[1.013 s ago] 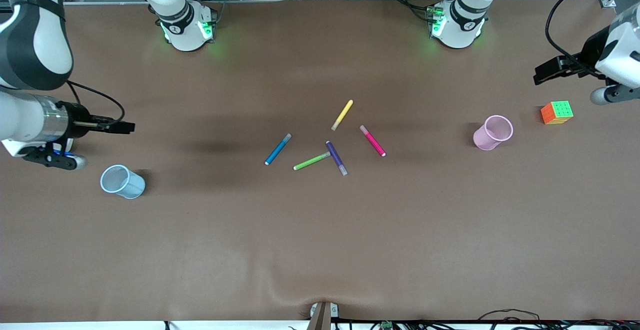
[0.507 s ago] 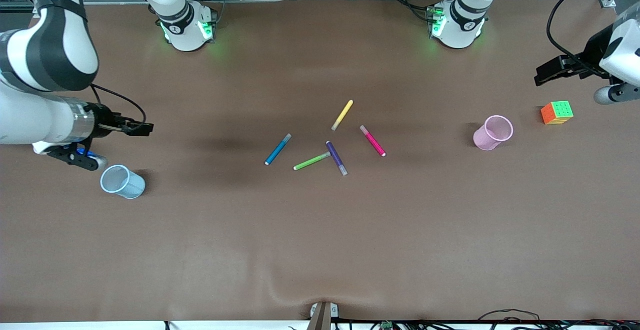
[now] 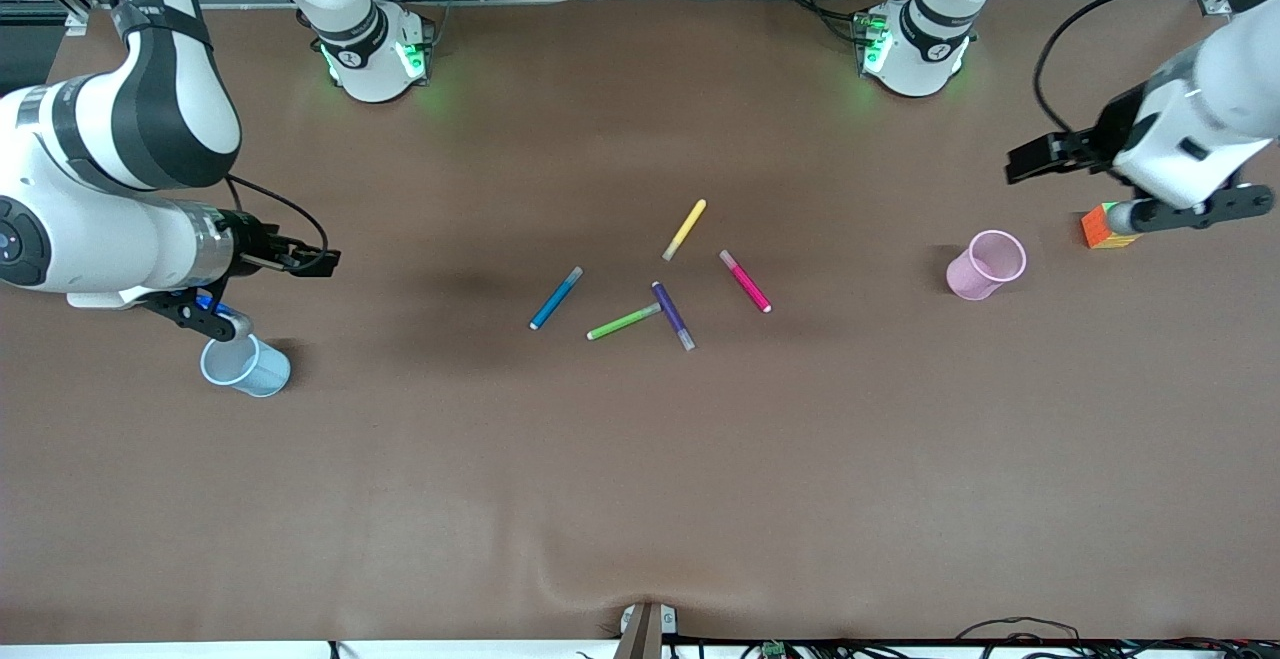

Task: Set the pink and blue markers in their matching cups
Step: 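Move the right gripper toward the blue marker while the left gripper approaches the pink marker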

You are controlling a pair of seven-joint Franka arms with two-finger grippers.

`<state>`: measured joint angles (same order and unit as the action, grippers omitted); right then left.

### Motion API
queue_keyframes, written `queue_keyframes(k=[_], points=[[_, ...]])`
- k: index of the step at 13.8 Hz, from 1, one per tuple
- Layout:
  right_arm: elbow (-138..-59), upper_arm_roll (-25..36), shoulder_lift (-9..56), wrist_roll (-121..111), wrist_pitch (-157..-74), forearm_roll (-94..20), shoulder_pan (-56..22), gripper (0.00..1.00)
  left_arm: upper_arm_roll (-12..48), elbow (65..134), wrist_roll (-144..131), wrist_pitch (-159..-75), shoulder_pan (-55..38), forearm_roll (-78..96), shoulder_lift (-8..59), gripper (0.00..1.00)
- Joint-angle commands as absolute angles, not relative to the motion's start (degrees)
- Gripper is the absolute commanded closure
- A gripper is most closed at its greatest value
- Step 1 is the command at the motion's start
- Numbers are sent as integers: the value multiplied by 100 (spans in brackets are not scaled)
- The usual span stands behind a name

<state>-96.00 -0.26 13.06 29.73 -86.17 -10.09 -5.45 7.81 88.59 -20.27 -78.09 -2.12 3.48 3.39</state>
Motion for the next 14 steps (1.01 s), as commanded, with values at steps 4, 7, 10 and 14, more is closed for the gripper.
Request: queue_keyframes(k=[4,7,10,14], points=[[-10089,-18,1090,4015,-9035,-1134,-1071,0,1405,8728,-2777,-7515,-229,431,659,0],[-10239,-18,1081,4490,-9298,-1134,-1335,0,1494,8719,-2777,-7497,-237,474,931,0],[-10326,-26,1081,4815,-9491,-1142,-1520,0,1494,8701,-2716,-7506,-290,642,1308,0],[-10607,-26,1081,5465,-10044,-1143,-2012,0,1397,8744,-3188,-7655,-211,1424,1872,0]])
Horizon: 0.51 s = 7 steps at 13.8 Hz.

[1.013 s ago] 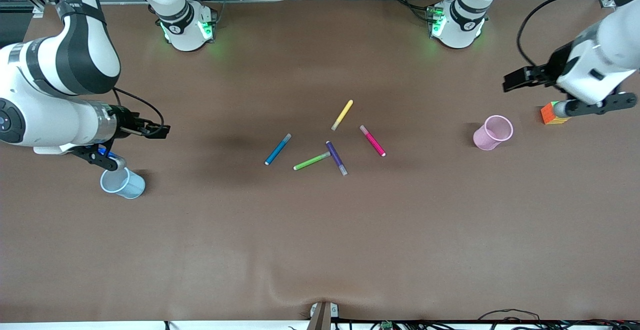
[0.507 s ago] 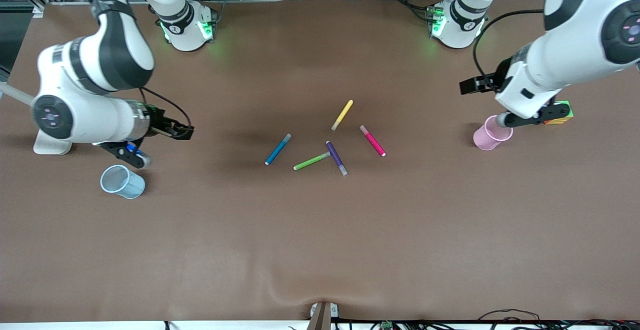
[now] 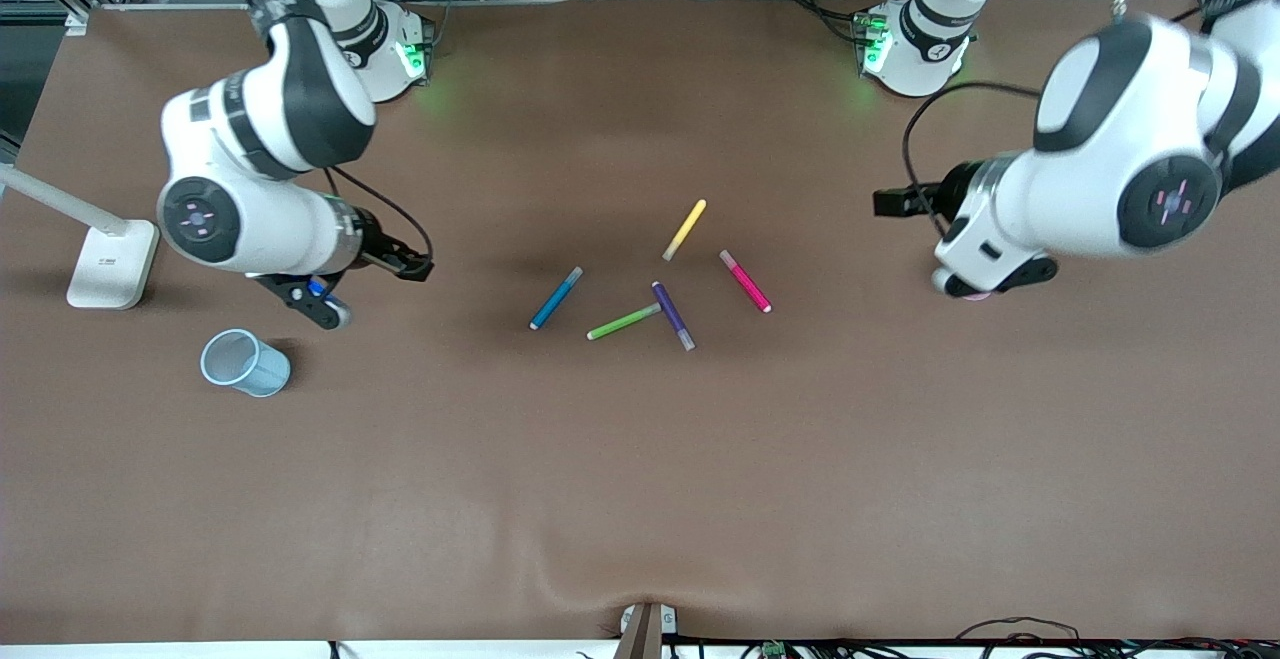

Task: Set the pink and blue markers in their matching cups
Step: 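Move the right gripper toward the blue marker while the left gripper approaches the pink marker, then lower the right gripper onto the blue marker while the left gripper lowers onto pink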

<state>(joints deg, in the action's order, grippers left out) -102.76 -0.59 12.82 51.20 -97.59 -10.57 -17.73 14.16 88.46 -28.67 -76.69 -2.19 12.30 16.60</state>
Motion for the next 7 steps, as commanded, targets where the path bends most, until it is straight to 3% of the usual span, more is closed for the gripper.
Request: queue_keyframes(k=[1,3,7], points=[[-10695,-26,1081,5580,-10211,-1143,-2108,0,1415,8902,-3451,-7777,-237,1485,1863,0],[-10854,-26,1090,5878,-10597,-1143,-2389,0,1476,9288,-3760,-8119,-255,1756,1820,0],[-11048,-26,1151,6327,-11223,-1143,-2803,0,1521,10439,-4262,-9735,-702,2004,1845,0]])
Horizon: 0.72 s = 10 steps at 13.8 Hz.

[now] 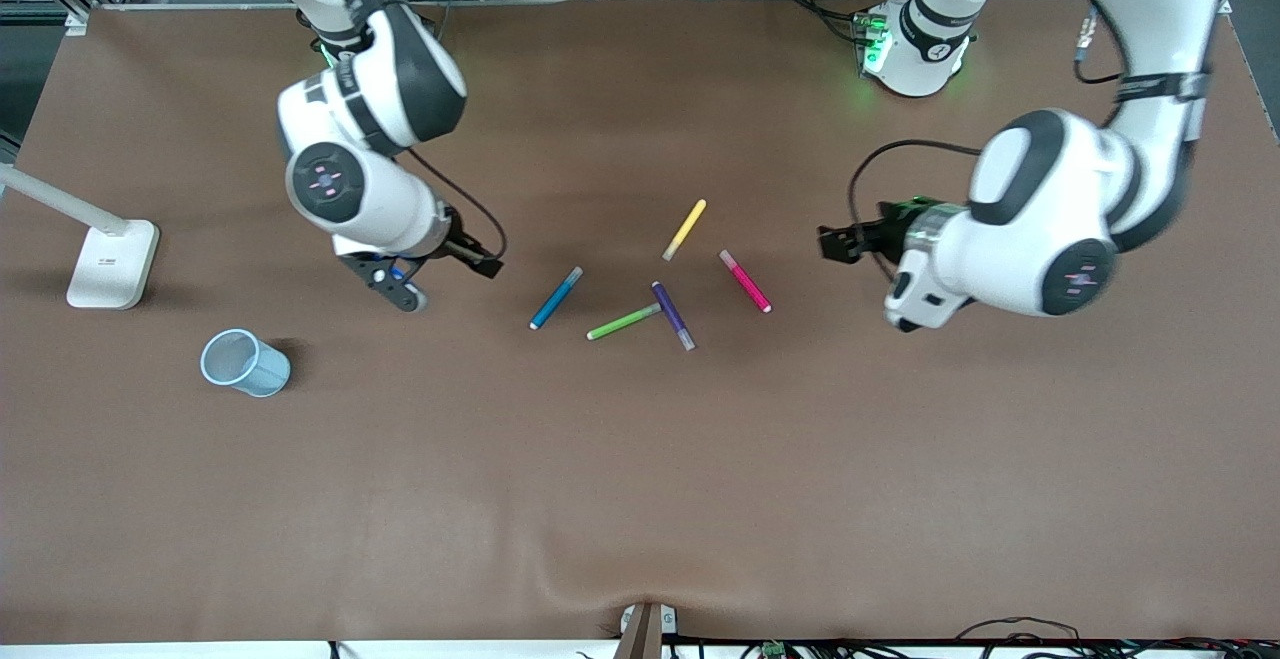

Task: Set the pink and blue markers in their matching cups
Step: 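Lower the right gripper onto the blue marker while the left gripper lowers onto pink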

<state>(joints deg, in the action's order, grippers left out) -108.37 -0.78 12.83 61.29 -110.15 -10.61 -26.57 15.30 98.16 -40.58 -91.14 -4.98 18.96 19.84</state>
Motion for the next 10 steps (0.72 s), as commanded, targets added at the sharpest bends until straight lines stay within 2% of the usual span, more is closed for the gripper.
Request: queue_keyframes(k=[1,6,10], points=[[-11048,-26,1169,6415,-11319,-1143,-2891,0,1529,10685,-4263,-10034,-738,1995,1854,0],[-11390,-18,1414,7004,-12364,-1143,-3435,0,1529,11512,-4333,-11037,-976,1995,1881,0],[-11426,-18,1669,7303,-12787,-1134,-3708,0,1538,11953,-4350,-11680,-975,2056,1960,0]])
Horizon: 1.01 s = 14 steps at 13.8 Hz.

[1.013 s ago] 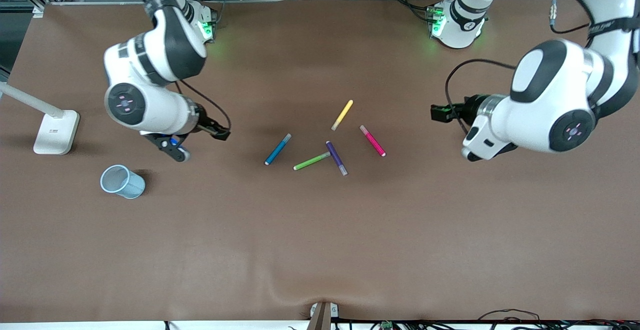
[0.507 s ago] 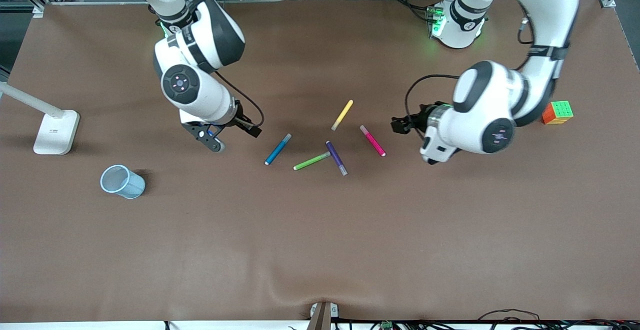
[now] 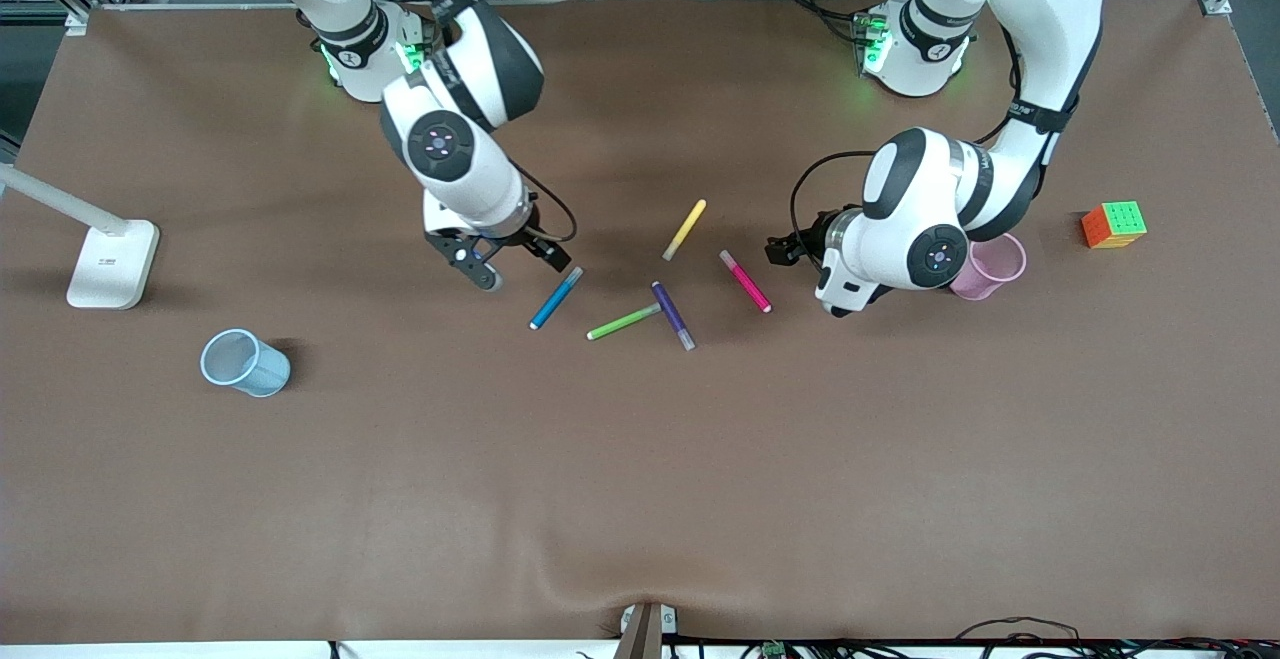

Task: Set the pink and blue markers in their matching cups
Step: 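Lower the right gripper onto the blue marker while the left gripper lowers onto pink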

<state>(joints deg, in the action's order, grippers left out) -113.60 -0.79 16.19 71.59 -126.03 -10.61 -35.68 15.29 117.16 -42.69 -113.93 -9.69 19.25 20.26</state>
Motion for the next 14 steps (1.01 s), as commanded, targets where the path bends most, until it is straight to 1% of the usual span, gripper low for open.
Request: queue_keyframes(k=[1,3,5,7,10,12,14], points=[[-11434,-18,1740,7347,-12919,-1134,-3779,0,1547,11953,-4394,-11776,-1002,2144,2038,0],[-11566,-18,1854,7567,-13296,-1125,-3928,0,1556,11944,-4526,-12144,-1194,2608,2196,0],[-11733,-9,1916,7576,-13595,-1125,-4008,0,1556,11857,-4684,-12549,-1397,2733,2503,0],[-11786,-9,2003,7585,-13763,-1125,-4078,0,1556,11646,-4711,-12717,-1432,2733,2864,0],[-11795,-9,2179,7725,-13974,-1125,-4201,0,1556,11576,-4772,-13042,-1590,2768,3163,0],[-11795,0,2293,7752,-14089,-1116,-4280,3,1556,11409,-5009,-13052,-1600,2795,3304,0],[-11838,0,2425,7761,-14263,-1116,-4368,10,1547,11338,-5141,-13043,-1600,2786,3287,0]])
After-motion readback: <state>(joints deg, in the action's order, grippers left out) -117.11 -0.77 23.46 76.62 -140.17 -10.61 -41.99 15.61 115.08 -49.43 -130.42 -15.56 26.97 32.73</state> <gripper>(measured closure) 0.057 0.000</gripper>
